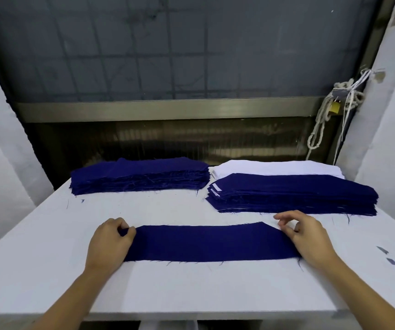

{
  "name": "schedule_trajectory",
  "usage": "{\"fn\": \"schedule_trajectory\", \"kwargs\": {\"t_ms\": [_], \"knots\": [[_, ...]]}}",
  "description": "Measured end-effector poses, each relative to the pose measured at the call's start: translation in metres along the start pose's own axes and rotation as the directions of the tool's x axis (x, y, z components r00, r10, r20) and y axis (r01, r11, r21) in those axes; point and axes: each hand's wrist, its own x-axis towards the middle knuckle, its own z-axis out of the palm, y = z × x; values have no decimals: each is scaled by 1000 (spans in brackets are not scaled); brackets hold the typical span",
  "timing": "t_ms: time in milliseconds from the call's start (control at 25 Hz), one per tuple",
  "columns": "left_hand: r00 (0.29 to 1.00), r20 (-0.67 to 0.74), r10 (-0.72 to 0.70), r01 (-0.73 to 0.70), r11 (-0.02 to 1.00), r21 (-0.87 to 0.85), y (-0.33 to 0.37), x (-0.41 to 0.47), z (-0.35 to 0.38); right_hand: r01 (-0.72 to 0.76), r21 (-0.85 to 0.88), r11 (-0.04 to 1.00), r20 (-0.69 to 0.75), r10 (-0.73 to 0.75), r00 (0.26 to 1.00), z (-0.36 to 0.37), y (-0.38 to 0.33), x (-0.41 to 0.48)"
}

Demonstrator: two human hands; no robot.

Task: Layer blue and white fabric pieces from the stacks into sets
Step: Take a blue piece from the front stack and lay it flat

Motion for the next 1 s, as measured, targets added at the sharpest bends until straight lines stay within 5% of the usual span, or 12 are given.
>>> {"fn": "schedule_trajectory", "kwargs": {"t_ms": [440,800,1000], "knots": [[999,-4,38,-38,999,-9,-6,2,4,-24,-258,966,-73,6,997,1,-3,-6],[1000,11,-16,16,999,-30,-3,-4,0,58,-263,963,10,-57,998,1,-8,-10],[997,-59,55,-47,992,119,6,-10,-6,89,-201,976,-39,-98,994,-2,-7,-2]]}}
